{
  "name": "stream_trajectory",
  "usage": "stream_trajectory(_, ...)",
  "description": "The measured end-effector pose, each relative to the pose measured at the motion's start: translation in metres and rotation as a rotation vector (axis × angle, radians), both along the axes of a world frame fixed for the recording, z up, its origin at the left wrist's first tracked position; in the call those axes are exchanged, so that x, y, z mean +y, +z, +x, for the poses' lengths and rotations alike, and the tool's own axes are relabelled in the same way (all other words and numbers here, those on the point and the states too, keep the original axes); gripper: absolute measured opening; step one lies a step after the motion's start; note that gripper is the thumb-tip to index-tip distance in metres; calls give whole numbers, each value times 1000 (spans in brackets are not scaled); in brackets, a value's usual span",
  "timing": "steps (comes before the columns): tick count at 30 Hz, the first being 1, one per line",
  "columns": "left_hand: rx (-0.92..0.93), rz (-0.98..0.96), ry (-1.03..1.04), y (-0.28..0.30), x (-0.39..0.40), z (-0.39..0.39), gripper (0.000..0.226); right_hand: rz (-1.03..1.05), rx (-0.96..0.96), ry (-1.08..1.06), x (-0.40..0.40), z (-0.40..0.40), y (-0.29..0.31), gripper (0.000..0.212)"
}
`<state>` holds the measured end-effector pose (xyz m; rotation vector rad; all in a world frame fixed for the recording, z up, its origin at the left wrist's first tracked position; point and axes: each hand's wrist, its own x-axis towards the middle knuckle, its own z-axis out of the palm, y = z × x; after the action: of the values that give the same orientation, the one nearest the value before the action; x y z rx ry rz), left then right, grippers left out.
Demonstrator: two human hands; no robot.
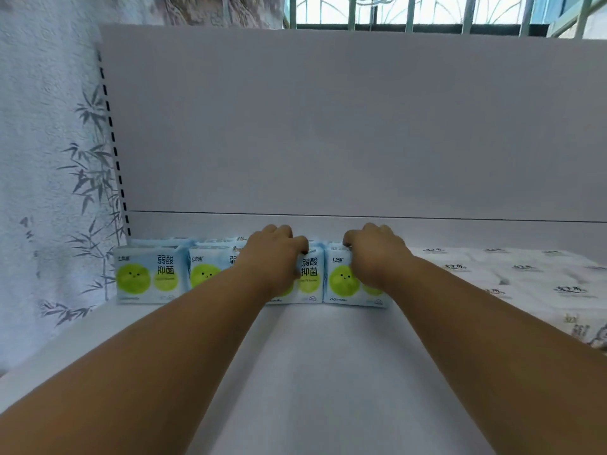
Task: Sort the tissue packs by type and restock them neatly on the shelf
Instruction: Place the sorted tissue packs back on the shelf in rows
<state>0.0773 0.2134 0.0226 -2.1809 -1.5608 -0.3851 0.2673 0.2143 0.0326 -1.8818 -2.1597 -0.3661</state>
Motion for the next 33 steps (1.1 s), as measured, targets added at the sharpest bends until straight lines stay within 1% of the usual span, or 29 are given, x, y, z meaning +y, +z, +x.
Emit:
stream_trajectory(4, -52, 17, -24, -5, -4, 1, 42, 15, 67, 33, -9, -2, -1, 42)
stream_trajectory(8, -26, 119, -9, -7, -27, 1, 46, 108, 73, 28, -30, 1, -3, 45)
stream_trajectory(12, -68, 98, 14, -10, -78, 6, 44, 157, 106, 87, -69, -6, -2, 43)
stream_trajectory(16, -148, 122, 73, -2, -145, 9, 42, 195, 145, 236, -120, -17, -1, 37)
stream_trajectory(20, -282, 171, 201, -18, -228, -6, 39, 222, 245, 452, -178, -41, -16, 37)
stream_trajectory(24, -381, 119, 426, -56, -339, -45, 37, 112, 288, 704, -254, -90, -49, 40)
stream_trajectory(29, -350, 127, 706, -115, -498, -96, 36, -17, 311, 955, -374, -168, -95, 42)
stream_trajectory(33, -413, 101, 896, -171, -621, -139, 33, -167, 324, 1151, -481, -228, -147, 43)
